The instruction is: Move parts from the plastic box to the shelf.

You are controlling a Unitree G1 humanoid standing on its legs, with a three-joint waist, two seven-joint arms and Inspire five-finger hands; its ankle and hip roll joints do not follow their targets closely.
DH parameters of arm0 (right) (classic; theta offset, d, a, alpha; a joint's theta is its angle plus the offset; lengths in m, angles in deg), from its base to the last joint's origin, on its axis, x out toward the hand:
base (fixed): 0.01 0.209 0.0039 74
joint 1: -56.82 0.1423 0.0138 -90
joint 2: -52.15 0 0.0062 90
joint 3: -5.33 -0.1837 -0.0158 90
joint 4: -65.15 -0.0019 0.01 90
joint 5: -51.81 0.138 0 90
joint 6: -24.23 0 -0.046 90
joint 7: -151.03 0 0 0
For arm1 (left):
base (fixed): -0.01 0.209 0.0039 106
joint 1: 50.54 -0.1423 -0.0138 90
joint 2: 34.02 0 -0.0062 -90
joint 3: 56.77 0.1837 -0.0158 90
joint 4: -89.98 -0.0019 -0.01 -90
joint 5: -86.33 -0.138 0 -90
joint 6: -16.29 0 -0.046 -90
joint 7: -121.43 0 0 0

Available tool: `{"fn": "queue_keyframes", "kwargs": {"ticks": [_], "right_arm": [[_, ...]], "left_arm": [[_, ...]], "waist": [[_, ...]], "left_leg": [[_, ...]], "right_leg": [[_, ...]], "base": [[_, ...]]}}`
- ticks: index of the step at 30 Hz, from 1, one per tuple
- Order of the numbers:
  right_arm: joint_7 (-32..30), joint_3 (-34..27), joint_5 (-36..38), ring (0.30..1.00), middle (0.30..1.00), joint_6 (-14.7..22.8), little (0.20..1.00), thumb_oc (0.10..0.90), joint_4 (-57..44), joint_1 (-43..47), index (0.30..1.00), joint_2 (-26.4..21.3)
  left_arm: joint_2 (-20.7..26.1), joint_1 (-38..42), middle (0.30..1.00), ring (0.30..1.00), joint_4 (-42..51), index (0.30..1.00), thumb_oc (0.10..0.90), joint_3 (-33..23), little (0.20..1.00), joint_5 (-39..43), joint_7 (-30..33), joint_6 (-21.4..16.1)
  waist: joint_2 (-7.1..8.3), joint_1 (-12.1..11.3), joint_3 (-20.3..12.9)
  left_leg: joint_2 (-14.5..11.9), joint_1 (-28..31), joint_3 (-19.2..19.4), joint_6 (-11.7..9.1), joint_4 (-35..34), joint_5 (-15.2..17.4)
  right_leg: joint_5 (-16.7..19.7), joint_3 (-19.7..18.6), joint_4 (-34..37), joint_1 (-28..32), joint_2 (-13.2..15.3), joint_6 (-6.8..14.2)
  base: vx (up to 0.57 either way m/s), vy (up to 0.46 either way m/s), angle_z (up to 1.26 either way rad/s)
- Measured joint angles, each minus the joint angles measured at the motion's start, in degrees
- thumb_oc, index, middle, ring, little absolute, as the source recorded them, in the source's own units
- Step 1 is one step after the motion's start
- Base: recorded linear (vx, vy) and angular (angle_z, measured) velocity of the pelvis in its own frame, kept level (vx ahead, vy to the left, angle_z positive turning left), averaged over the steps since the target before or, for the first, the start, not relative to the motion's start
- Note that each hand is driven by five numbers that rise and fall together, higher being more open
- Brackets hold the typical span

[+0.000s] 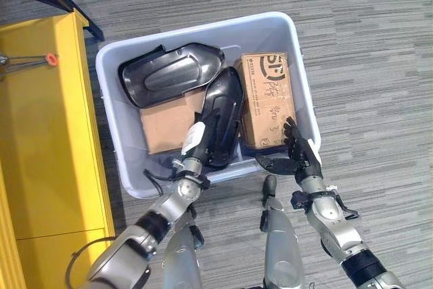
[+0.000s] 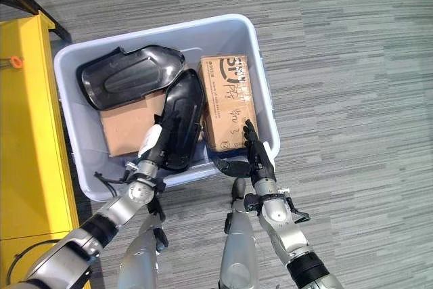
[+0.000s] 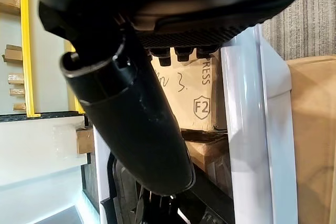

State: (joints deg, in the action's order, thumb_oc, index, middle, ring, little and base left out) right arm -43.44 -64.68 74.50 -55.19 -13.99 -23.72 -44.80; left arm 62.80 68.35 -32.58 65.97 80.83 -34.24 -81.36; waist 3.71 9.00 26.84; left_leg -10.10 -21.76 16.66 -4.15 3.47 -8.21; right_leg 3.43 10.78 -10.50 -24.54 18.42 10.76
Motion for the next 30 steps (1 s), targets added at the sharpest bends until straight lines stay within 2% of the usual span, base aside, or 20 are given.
{"fn": "queue_keyframes", "kwargs": {"ticks": [5,9,12,15,19,27,30], "right_arm": [[0.9,-0.7,0.0,1.000,1.000,-0.3,1.000,0.900,-0.8,-1.4,1.000,-0.1],[2.4,-2.2,0.0,1.000,1.000,-0.5,1.000,0.900,-1.7,-3.0,1.000,-0.3],[3.2,-3.2,0.0,1.000,1.000,-0.6,1.000,0.900,-1.7,-3.4,1.000,-0.5],[4.0,-4.2,0.0,1.000,1.000,-1.0,1.000,0.900,-2.4,-4.0,1.000,-0.6],[4.1,-5.1,0.0,1.000,1.000,-1.3,1.000,0.900,-4.5,-5.1,1.000,-1.4],[4.2,-5.5,-0.2,1.000,1.000,-2.3,1.000,0.900,-7.3,-2.0,1.000,-2.5],[4.1,-5.7,-1.3,1.000,1.000,-3.2,1.000,0.900,-9.2,-2.8,1.000,-2.8]], "left_arm": [[3.9,-8.9,1.000,1.000,9.4,1.000,0.900,-4.3,1.000,0.2,-1.8,0.0],[8.3,-17.0,1.000,1.000,18.8,1.000,0.900,-7.8,1.000,0.1,-3.9,-0.3],[9.6,-19.4,1.000,1.000,20.3,1.000,0.900,-10.7,1.000,0.1,-5.0,-1.0],[10.3,-22.8,1.000,1.000,24.3,1.000,0.900,-13.4,1.000,0.2,-6.3,-1.1],[10.7,-25.2,1.000,1.000,28.5,1.000,0.900,-14.2,1.000,0.2,-7.5,-1.8],[11.0,-26.3,1.000,1.000,29.2,1.000,0.900,-15.2,1.000,0.4,-8.9,-2.9],[11.7,-31.2,1.000,1.000,32.2,1.000,0.900,-17.3,1.000,0.8,-10.0,-2.9]], "waist": [[-0.12,-0.7,0.1],[-0.63,-2.9,0.4],[-1.34,-3.9,0.5],[-1.78,-4.4,0.7],[-1.84,-5.3,0.7],[-1.93,-6.2,0.7],[-1.79,-6.9,0.6]], "left_leg": [[0.0,1.0,-0.5,0.0,0.0,0.0],[0.0,1.6,-1.5,0.1,0.1,0.0],[0.0,1.9,-1.8,0.2,0.2,0.1],[0.2,2.1,-2.7,0.2,0.3,0.1],[0.2,3.0,-3.1,0.6,0.6,0.4],[0.2,3.3,-3.5,0.9,1.2,0.5],[0.2,6.3,-5.2,1.1,1.2,0.8]], "right_leg": [[0.0,0.7,0.5,1.8,0.0,0.0],[-0.1,1.2,0.7,3.2,0.0,0.1],[-0.6,1.4,0.8,3.9,0.0,0.6],[-0.4,2.0,1.4,5.1,0.0,0.6],[-0.4,2.9,1.7,6.9,0.0,0.4],[-0.5,3.5,1.5,8.1,0.1,0.5],[-0.8,5.9,3.1,13.4,0.0,0.6]], "base": [[0.00,-0.001,0.04],[0.01,0.003,0.09],[0.01,0.001,0.07],[0.01,0.004,0.12],[-0.05,0.004,0.10],[0.01,0.008,0.03],[0.04,0.030,0.27]]}}
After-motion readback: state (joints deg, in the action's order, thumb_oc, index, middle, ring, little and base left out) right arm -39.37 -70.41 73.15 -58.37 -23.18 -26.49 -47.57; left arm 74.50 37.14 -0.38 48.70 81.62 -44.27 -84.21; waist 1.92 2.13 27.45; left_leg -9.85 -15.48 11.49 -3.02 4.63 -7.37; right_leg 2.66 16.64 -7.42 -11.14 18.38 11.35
